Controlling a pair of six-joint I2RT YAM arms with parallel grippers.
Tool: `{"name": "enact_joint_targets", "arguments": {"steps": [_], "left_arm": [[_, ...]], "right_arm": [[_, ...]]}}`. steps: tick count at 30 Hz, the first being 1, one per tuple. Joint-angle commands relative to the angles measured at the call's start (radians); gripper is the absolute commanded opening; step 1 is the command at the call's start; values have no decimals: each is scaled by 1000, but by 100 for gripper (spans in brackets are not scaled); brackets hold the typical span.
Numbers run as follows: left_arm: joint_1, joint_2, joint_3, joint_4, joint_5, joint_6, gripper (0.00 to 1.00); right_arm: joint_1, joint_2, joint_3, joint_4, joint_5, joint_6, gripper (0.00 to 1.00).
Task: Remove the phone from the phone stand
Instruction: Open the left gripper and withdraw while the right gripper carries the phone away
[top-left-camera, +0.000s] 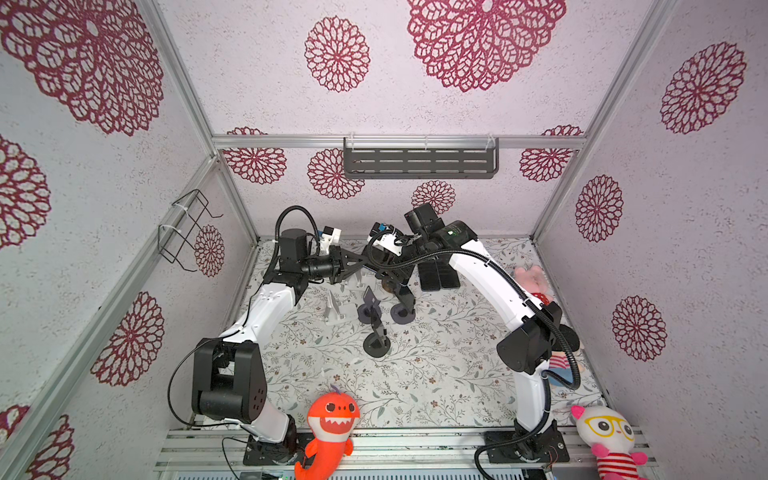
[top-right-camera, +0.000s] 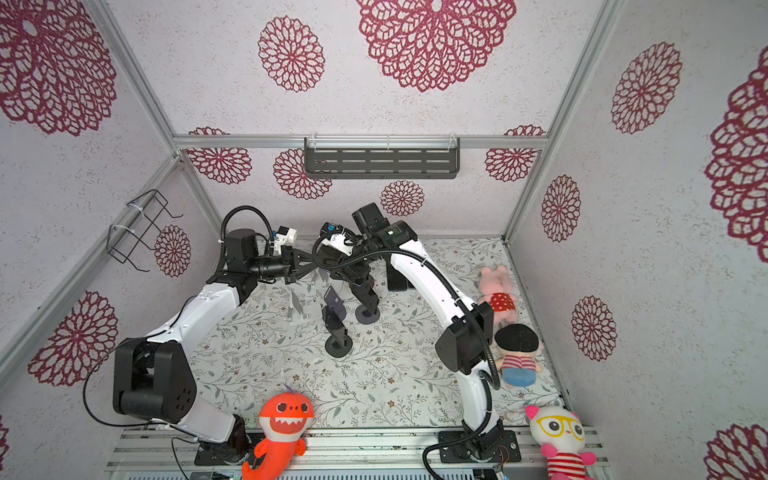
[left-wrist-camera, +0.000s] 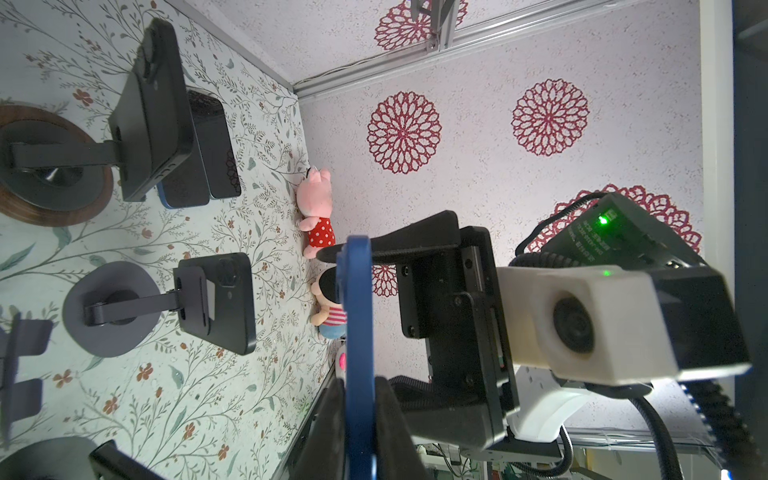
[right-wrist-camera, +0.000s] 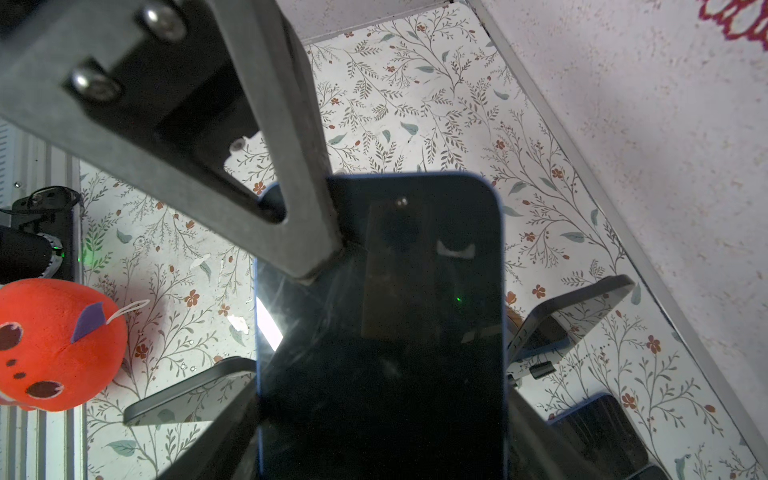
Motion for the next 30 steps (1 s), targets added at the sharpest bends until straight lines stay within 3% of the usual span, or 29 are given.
{"name": "enact_joint_targets", "arguments": {"steps": [1,7,15,23,30], "left_arm": [[-3,5,-5,63,15,-16,27],[3,7,-7,64,9,-17,43],[5,10,-10,68,8,-15,58],[11,5,-8,40,-9,7,66],[14,-9,41,-147,-66,149,67]], "right_arm": [[-2,-29,-16,58,-4,22,45],[-18,-42,-32,90,-10,67,39],[-65,-103,-113,190,-13,162,35],[-136,-186,-214,291,63,277,33],[-277,-285,-340,358,158,432,31]]}}
